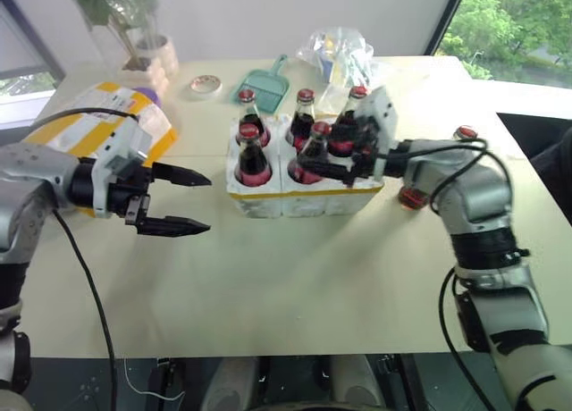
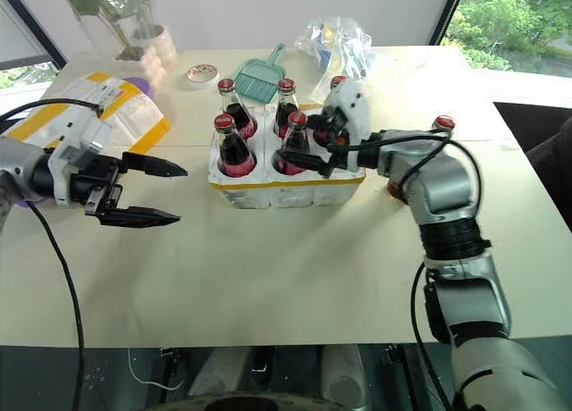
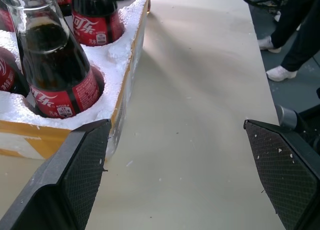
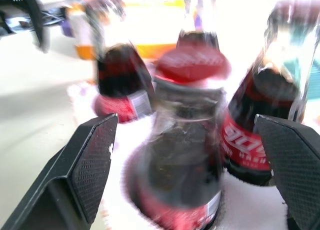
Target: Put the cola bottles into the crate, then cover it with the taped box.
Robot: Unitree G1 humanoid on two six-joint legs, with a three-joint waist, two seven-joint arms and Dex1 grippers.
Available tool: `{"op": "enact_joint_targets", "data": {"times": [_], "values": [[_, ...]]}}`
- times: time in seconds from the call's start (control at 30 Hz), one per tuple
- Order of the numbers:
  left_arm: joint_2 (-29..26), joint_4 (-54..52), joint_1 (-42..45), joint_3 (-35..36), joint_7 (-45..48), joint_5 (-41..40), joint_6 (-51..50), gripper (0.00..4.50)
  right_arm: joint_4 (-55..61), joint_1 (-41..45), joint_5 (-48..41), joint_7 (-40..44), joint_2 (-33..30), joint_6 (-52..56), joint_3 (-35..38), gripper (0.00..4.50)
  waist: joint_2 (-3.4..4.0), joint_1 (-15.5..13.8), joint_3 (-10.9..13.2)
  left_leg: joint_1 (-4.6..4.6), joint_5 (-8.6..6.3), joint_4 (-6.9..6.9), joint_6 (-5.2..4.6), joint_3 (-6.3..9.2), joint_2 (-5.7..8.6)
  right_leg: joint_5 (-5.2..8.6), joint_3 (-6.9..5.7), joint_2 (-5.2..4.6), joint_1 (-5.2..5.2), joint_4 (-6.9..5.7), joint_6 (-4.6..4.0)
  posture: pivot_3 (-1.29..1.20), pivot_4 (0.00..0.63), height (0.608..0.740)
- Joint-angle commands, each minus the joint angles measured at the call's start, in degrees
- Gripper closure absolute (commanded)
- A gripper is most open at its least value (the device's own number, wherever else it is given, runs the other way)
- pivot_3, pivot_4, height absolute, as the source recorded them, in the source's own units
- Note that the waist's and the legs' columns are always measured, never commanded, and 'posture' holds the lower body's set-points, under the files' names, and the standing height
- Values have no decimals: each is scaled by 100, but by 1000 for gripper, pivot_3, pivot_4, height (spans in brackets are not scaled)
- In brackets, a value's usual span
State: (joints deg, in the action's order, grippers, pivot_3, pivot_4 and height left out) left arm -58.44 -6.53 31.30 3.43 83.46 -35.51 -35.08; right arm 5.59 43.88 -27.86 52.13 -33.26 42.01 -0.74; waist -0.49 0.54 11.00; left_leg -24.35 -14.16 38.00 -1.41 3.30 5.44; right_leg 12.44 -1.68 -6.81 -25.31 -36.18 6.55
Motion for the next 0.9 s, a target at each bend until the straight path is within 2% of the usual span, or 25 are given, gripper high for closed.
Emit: {"op": "enact_joint_targets", "data": {"times": [0.03,0.17,0.37,0.5,0.67,0.9], "values": [[-18,23,120,33,56,31,122,0,873,-225,-520,-102,-449,593,652,33,-1,5,0,0,0,0,0,0,0,0,0,0,1,1,0,0,150,738],[34,188,190,-39,116,81,213,0,1671,-1024,-1016,-545,-1008,1417,1646,33,-1,-37,-1,0,-2,0,-3,0,0,0,-1,-2,3,3,0,0,150,738],[104,310,433,-79,235,13,97,0,2286,-2972,-733,-1381,-861,1150,2798,33,-3,-116,-3,2,-2,3,-4,-1,-5,0,1,-1,11,5,0,0,150,738],[155,354,561,-79,261,-53,-7,0,2428,-3707,-629,-1866,-708,1089,3335,33,-1,-118,-3,4,-2,4,-5,-8,-5,0,2,-1,10,3,0,0,150,738],[318,310,754,-18,151,-277,-265,0,2131,-3926,-553,-2261,-588,889,3686,33,-3,-118,-4,15,-2,10,-5,-7,-6,0,2,0,25,5,0,0,150,738],[383,-15,667,32,-30,-446,-416,0,1317,-3475,-357,-2421,-552,383,3263,33,-3,-106,-4,20,-2,10,-6,-7,-7,0,1,0,29,5,0,0,150,738]]}}
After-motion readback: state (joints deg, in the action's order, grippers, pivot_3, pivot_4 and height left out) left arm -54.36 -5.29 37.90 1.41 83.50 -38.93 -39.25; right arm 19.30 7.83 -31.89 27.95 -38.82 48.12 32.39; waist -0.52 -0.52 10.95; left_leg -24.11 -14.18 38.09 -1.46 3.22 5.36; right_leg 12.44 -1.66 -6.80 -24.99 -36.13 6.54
